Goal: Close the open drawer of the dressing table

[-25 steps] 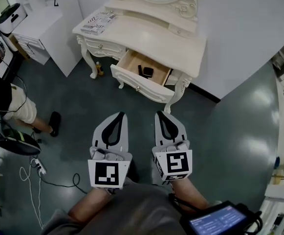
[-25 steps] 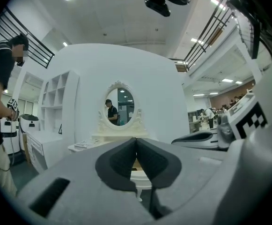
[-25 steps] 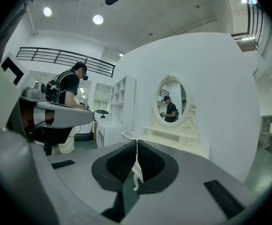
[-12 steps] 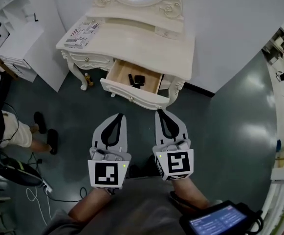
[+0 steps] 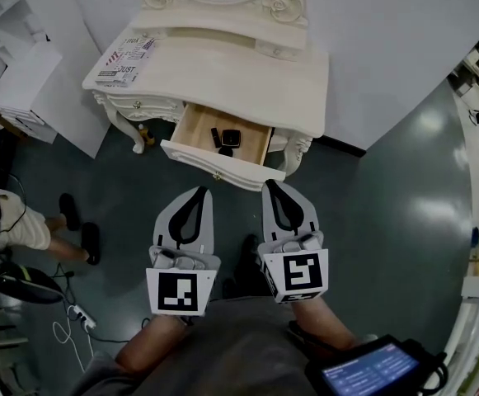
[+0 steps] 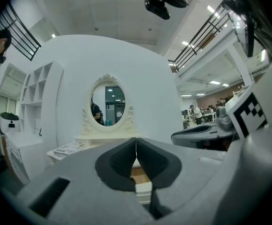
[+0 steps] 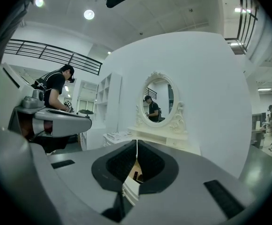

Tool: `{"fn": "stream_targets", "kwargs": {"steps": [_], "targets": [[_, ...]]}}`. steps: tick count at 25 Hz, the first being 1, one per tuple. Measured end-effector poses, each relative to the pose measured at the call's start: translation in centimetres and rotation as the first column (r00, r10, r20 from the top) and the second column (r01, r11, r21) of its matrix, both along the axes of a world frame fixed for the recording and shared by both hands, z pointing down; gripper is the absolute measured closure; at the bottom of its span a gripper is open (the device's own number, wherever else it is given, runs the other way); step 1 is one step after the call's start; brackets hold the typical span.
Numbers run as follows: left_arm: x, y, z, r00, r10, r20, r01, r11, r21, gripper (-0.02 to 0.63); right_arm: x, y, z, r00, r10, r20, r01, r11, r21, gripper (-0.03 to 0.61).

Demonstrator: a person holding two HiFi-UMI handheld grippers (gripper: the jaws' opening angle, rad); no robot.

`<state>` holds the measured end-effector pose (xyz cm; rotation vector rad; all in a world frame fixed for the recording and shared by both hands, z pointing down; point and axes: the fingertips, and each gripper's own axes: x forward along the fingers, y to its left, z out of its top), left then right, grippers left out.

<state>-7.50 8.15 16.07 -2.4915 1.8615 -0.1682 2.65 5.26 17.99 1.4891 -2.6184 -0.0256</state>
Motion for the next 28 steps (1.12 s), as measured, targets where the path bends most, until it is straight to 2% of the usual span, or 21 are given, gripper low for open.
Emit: {"fn": "stream_targets", "kwargs": {"steps": [8,13,17,23,28], "targets": [[-0.3,-6.6,-0.5,1.0,-0.009,0.001,0.009,0.999,0.032,0.597,-0.4,-7.0,0.0,0.999,-0.039,0.016,0.04,0.999,-0.009,0.563],[-0.4,-10.3,-1.3,0.999,-0.034,-0.025,0.035,0.998,0.061,0.597,-0.7,-10.8,-0.3,0.997,-0.08,0.019,0.08,0.997,-0.014,0.563],[-0.5,-12.2,-1.7,0.999,-0.045,-0.03,0.048,0.996,0.081,0.597,-1.4,-12.7,-0.4,0.994,-0.111,0.013,0.111,0.994,-0.015,0.563],[-1.7,-13.8,-0.9,0.999,-0.018,-0.044,0.022,0.996,0.092,0.595,-3.1,-14.2,0.8,0.99,-0.141,-0.009,0.141,0.989,-0.037,0.563],[-2.7,-14.5,2.5,1.0,-0.01,-0.012,0.01,1.0,0.03,0.597,-3.9,-14.9,2.2,0.991,-0.134,-0.027,0.132,0.989,-0.06,0.563]]}}
